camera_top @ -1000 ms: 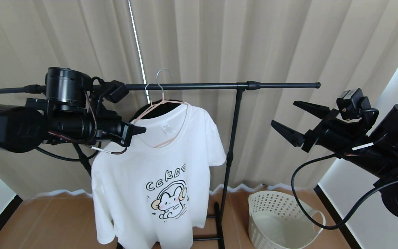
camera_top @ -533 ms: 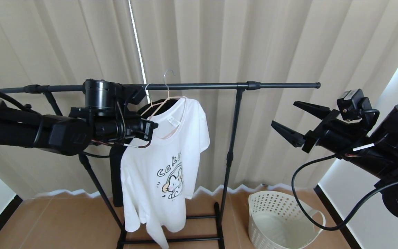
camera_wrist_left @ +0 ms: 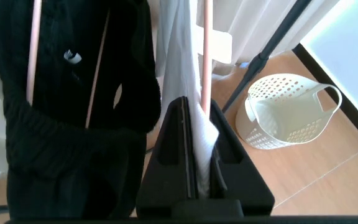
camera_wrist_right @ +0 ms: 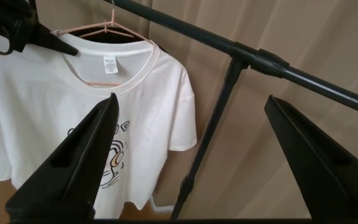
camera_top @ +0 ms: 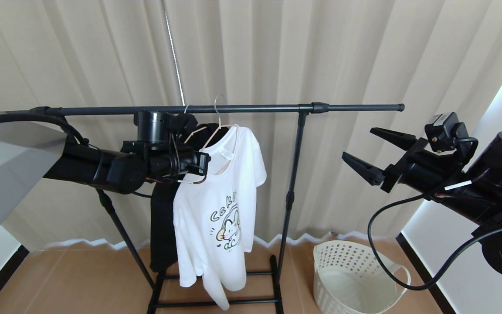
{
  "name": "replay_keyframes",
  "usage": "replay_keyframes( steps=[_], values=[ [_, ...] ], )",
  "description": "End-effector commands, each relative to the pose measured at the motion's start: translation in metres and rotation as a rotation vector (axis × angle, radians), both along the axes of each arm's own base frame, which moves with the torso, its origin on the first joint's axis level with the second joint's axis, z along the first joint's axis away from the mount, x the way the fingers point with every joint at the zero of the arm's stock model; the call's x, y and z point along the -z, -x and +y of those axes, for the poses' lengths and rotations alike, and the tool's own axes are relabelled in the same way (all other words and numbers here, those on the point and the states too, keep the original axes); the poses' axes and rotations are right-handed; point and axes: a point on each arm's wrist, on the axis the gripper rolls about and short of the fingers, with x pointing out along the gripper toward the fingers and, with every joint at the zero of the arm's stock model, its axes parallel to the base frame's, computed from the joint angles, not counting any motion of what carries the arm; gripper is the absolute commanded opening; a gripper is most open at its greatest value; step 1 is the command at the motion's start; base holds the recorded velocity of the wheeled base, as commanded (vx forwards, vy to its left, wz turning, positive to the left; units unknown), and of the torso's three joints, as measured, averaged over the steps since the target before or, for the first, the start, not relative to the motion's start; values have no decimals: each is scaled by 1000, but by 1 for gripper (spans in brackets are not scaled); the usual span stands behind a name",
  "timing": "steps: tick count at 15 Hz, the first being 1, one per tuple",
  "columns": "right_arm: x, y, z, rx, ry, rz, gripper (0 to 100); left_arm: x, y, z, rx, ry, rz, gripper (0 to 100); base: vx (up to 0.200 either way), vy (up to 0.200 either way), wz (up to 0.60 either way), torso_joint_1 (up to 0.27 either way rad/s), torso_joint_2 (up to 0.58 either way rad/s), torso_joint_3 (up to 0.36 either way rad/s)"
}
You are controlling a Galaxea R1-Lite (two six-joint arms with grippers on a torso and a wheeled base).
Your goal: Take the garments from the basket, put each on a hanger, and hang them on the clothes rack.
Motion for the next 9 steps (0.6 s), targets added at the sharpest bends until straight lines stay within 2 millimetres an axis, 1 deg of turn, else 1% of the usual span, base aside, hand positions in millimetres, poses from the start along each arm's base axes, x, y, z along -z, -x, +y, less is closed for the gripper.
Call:
replay_keyframes(
  steps=[1,2,9],
  values=[
    [0,0,0,-1,1,0,100,10,-10,-3,-4,5,11,0,0,0,0,0,0,0],
    [1,0,0,-1,1,2,100,12,-15,-4,-4,6,7,0,0,0,0,0,0,0],
    [1,0,0,1,1,0,100,24,-21,-16,16,1,23,0,0,0,0,0,0,0]
  ],
)
